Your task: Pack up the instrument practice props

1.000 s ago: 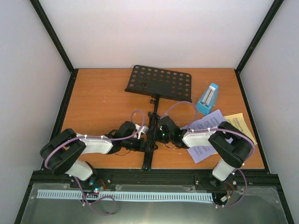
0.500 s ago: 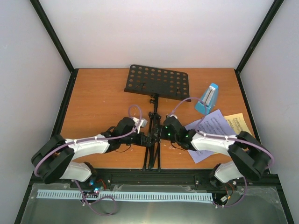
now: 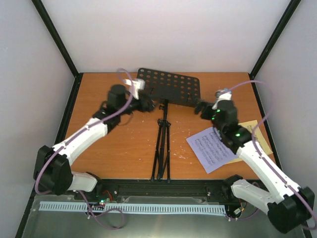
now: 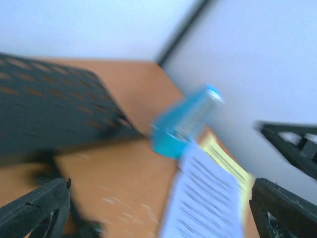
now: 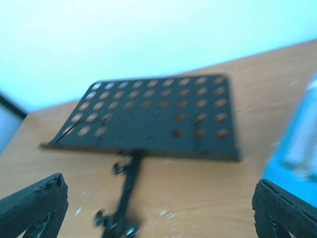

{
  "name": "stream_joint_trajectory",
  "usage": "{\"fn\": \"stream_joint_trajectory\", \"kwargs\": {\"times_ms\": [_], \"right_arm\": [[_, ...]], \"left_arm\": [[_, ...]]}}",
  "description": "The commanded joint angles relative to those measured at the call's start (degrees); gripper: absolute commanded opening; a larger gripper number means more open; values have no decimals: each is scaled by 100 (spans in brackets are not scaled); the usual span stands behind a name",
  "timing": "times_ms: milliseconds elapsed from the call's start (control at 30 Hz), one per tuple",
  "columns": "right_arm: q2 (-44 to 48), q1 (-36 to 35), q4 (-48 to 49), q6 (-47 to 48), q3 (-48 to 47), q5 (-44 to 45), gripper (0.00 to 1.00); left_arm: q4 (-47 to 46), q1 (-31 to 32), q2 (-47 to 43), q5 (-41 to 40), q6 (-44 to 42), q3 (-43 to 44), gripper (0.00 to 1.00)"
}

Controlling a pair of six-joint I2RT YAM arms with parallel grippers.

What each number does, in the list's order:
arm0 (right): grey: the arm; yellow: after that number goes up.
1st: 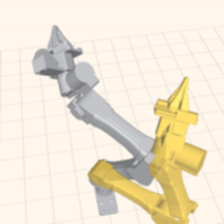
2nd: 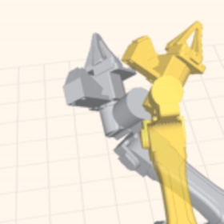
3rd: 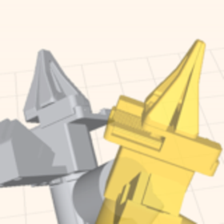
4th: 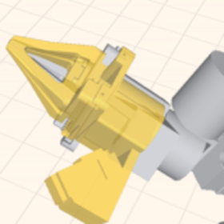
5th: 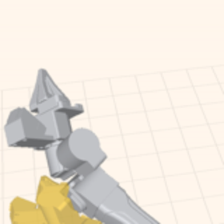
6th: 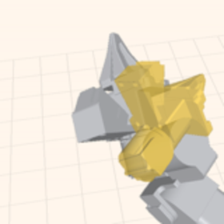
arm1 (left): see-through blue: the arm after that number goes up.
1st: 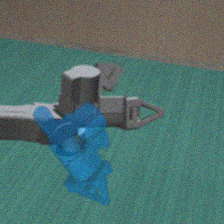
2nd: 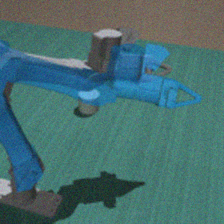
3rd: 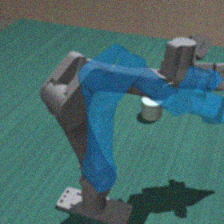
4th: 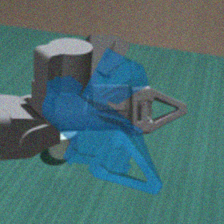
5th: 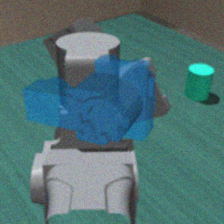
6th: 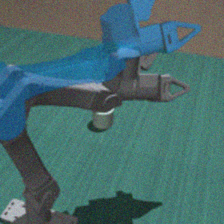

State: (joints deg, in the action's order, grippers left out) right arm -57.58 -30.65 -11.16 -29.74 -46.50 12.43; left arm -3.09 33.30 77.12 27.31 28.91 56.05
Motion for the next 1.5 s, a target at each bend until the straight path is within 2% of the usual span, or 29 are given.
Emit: {"fn": "stream_joint_trajectory", "kwargs": {"times_ms": [0, 100, 200, 267, 333, 467, 567, 700, 833, 933, 1067, 1200, 1467], "right_arm": [[349, 1423, -773, 1133, -267, -863, 100], [377, 2614, -620, 1193, -174, -1567, 100], [527, 3637, -330, 1071, 169, -2024, 100], [747, 4052, 30, 994, 531, -2121, 100], [980, 4115, 378, 1101, 826, -1962, 100], [1246, 4119, 1294, 1456, 1571, -1566, 100], [1316, 4120, 2401, 1788, 2320, -1337, 100], [1350, 4119, 3747, 2008, 3188, -1310, 100], [1015, 4106, 4856, 2060, 3632, -1503, 100], [519, 4095, 5264, 2147, 3657, -1648, 100], [-111, 4054, 5911, 2139, 3735, -1660, 100], [-568, 3924, 6365, 2137, 3853, -1661, 100], [-1236, 3645, 6927, 2250, 3873, -1549, 100]], "left_arm": [[156, -1287, -110, -452, -400, 419, 99], [159, -2219, -429, -517, -581, 142, 99], [-45, -3328, -882, -457, -353, -510, 99], [-422, -4036, -1179, -268, -42, -1069, 99], [-807, -4437, -1423, -374, -42, -1548, 99], [-1231, -4536, -1804, -1664, -421, -2315, 100], [-1887, -4614, -1764, -2171, -600, -2954, 100], [-2430, -4717, -1125, -2337, -691, -3212, 99], [-2936, -4727, -710, -2402, -1087, -3181, 100], [-3422, -4733, -708, -2610, -1581, -3352, 99], [-4513, -4731, -645, -2542, -1722, -3885, 99], [-4388, -4736, -361, -2569, -1739, -3654, 99], [-4951, -4732, -69, -2458, -1727, -3785, 99]]}}
